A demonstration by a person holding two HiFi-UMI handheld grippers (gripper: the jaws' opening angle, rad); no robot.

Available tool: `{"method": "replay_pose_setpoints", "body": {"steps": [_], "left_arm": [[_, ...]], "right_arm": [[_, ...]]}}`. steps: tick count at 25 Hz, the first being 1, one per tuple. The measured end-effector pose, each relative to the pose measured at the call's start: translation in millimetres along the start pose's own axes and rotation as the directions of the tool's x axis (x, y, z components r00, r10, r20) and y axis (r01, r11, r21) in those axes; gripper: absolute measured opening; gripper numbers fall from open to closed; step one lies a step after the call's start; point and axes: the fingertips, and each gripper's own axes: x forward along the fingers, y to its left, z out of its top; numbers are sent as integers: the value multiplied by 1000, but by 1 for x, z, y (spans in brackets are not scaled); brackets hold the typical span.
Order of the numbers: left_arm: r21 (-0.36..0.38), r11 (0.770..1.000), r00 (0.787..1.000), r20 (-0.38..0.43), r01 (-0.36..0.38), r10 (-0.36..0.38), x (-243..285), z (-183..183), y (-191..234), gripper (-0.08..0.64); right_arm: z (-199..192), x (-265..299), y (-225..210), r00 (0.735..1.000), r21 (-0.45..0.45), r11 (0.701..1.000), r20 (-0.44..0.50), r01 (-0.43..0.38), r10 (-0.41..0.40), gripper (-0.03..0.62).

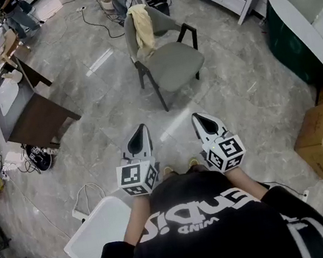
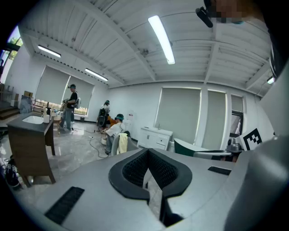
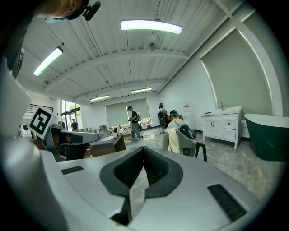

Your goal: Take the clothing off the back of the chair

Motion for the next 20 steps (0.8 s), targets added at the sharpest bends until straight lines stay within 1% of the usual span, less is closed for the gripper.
{"method": "replay_pose_setpoints", "body": {"steps": [6,10,12,15,20], "left_arm": [[-8,1000,1000,2,0,0,-3,0,13,14],[-3,1000,1000,-7,20,-20,-3,1,22,12],[3,999,999,-11,33,-33,-5,0,28,14],[6,998,998,-12,55,-55,-3,-2,37,14],[-4,997,997,-22,75,-75,14,-5,49,14]], "right_arm": [[1,7,6,1000,16,1000,8,4,-4,14],[0,13,11,1000,36,999,11,12,-12,14],[-2,16,16,1000,31,999,10,17,-18,14],[-6,23,19,999,30,999,12,38,-38,14],[-6,33,4,996,47,995,8,92,-92,14]]}}
